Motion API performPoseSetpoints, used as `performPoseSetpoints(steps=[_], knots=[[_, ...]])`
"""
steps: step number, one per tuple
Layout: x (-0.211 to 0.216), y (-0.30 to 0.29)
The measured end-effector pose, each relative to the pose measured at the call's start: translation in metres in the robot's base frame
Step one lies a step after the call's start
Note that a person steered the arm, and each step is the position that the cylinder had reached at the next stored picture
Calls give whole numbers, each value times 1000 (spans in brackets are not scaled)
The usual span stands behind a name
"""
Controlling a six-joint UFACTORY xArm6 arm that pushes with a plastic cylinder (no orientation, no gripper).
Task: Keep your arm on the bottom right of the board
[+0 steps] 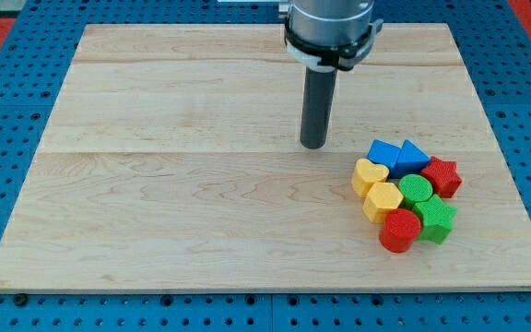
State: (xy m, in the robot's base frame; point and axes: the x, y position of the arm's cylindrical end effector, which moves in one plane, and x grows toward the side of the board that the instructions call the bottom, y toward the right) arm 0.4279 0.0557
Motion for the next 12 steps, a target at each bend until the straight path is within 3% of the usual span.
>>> performPoseSetpoints(steps=[1,2,3,4,6,7,8,10,12], knots=[[3,-8],[46,-34],[140,-70],[189,-79],[191,-63],[191,7],[191,29],[190,204],[140,150]])
